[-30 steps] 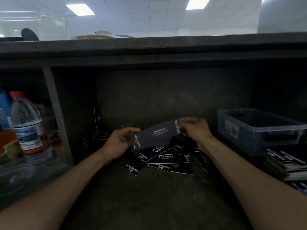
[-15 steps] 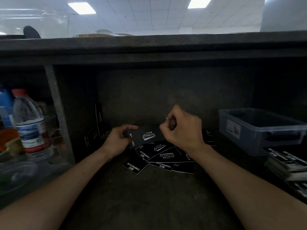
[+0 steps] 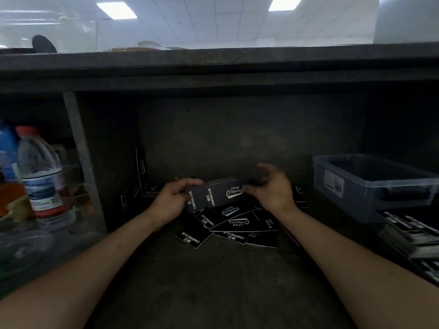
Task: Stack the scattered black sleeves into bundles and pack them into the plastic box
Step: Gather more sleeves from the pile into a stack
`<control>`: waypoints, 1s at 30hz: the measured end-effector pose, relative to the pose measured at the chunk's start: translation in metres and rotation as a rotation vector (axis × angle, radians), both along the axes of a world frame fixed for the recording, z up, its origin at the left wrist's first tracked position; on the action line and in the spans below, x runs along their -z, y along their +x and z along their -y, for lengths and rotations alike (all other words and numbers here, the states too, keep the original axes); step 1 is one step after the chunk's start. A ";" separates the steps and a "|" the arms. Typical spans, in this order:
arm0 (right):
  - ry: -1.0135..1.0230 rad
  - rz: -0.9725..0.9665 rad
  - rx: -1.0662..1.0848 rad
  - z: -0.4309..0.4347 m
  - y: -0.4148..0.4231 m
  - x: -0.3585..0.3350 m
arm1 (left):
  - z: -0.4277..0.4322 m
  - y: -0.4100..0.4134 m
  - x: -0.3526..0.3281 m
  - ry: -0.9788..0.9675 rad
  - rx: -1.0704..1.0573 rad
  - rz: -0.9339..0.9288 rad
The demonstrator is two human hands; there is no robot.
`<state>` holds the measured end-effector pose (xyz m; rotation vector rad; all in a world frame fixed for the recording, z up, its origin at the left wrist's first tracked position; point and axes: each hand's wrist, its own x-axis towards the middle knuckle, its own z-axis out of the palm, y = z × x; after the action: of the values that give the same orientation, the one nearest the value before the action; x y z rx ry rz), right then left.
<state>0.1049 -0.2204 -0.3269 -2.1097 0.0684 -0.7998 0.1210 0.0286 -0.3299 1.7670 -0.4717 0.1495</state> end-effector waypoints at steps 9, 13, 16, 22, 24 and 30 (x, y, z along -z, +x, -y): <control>-0.009 -0.123 -0.182 -0.016 -0.001 0.005 | -0.001 0.001 0.004 0.174 0.052 0.103; -0.075 -0.205 -0.380 -0.004 -0.004 -0.007 | -0.006 0.005 -0.003 0.181 -0.075 0.210; -0.351 -0.459 -0.470 0.009 -0.009 -0.015 | -0.010 0.008 -0.005 0.157 -0.105 0.142; -0.244 -0.351 -0.483 0.010 -0.010 -0.016 | -0.007 0.003 -0.003 0.153 -0.075 0.096; -0.098 -0.237 -0.516 0.008 -0.008 -0.017 | -0.005 0.000 -0.007 0.126 -0.038 0.081; 0.049 -0.004 -0.386 -0.008 0.000 -0.007 | -0.004 -0.007 -0.004 0.242 0.034 0.187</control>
<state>0.1047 -0.2129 -0.3202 -1.9917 -0.3059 -0.5557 0.1135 0.0328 -0.3258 1.9896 -0.6770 0.2436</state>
